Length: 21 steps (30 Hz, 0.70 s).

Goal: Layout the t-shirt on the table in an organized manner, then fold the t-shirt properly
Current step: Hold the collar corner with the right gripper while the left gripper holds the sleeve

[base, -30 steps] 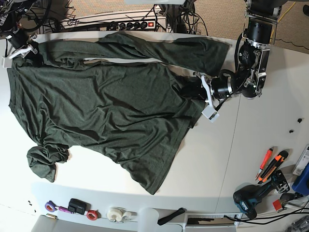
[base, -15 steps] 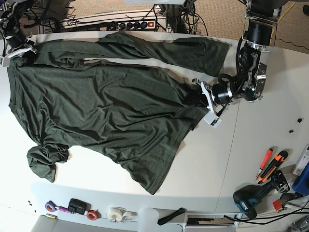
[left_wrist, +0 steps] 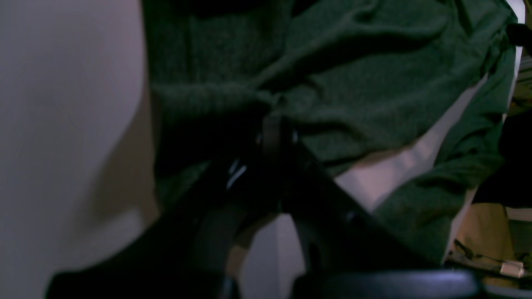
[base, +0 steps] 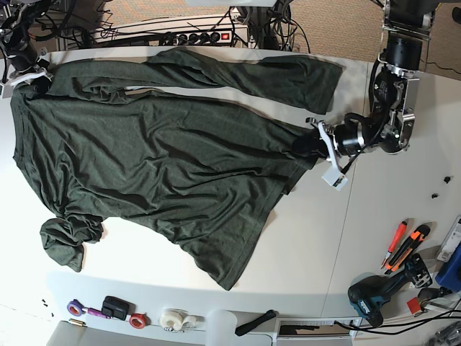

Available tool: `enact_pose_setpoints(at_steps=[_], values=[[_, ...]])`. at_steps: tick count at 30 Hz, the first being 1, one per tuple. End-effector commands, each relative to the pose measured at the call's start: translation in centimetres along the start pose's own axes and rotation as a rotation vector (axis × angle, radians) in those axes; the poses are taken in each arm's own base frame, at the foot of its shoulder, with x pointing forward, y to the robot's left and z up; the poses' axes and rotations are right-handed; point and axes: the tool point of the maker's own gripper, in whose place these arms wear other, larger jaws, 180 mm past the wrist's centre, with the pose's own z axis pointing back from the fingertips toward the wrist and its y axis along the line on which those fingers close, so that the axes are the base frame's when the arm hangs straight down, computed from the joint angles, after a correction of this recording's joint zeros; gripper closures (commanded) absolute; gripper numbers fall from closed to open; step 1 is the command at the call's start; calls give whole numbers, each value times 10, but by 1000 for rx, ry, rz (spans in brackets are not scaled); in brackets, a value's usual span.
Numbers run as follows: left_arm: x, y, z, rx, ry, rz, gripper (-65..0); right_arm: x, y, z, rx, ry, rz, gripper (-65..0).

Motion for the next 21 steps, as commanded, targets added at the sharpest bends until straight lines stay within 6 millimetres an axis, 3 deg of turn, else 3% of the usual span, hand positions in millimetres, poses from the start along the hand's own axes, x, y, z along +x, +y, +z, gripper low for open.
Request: enact_pose_setpoints(at_steps=[1,6,10,15,16,19,21], values=[[-20,11,8,42,110,-30,0,18,-3,5,-8,-46,19,0],[3,-18,14,-82,32,-98,0,19,-3,5,-6,-52,18,0],[25,-40,19,-145,-37,-154,-3,31,9,7,65,-109,-6,0],[46,-59,26,-165,-92,-231,-152,52,24,14,162,-176,26,0],[49,-62,27,-167,-99,-244,-172,54,25,15,170,-184,25,-23],[56,-67,29,-172,-122,-267,-186,57,30,18,209,-179,8,-173],[57,-68,29,-169,-130,-271,-186,55,37,23,261,-157,-29,-204]])
